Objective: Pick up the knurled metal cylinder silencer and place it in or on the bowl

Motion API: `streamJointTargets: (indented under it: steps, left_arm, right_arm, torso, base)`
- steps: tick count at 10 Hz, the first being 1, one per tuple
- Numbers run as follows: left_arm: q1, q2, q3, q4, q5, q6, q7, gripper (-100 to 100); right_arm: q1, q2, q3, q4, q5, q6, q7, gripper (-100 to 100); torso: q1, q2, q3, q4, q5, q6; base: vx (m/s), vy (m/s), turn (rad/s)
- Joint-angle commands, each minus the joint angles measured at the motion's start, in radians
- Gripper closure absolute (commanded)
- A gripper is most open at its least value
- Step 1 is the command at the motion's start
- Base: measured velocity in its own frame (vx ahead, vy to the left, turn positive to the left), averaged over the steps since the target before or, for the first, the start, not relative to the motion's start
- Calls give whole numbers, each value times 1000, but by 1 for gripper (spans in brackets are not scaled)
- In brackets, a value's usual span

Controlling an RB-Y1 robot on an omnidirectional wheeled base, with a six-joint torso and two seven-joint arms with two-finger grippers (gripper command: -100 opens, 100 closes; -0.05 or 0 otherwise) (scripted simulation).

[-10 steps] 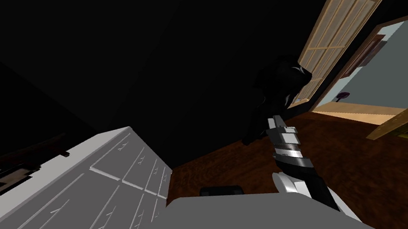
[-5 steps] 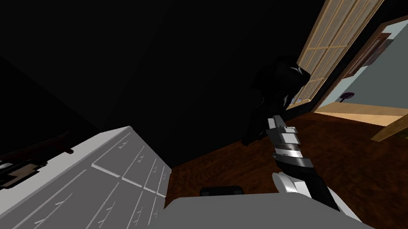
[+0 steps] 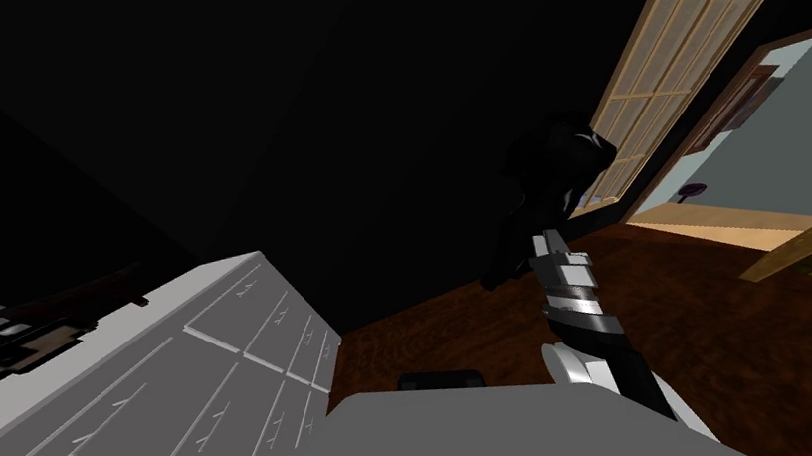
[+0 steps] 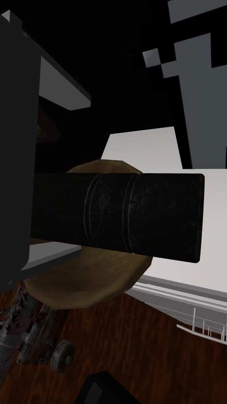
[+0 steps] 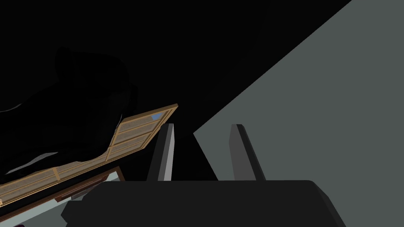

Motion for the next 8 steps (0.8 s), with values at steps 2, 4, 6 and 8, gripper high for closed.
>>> streamJointTargets:
  steps: [2,4,6,8]
  left_arm:
    - [-11,50,-17,-29,-14,55,-39,-100]
    - [-17,75,-26,-44,-21,82,-59,-100]
    - [-17,75,-81,-44,0,82,-59,-100]
    - [-17,75,-62,-44,-21,82,-59,-100]
  right_arm:
    - [0,0,0,0,0,0,0,0]
    - [0,0,0,0,0,0,0,0]
    - [0,0,0,0,0,0,0,0]
    - [0,0,0,0,0,0,0,0]
  torso:
    - [3,-1,0,0,0,0]
    - [4,-2,-1,-1,1,0]
    - [3,-2,-1,-1,0,0]
    - [0,-1,0,0,0,0]
  base:
    - [26,70,-162]
    - [30,61,-57]
    - [10,34,-27]
    - [-2,-5,5]
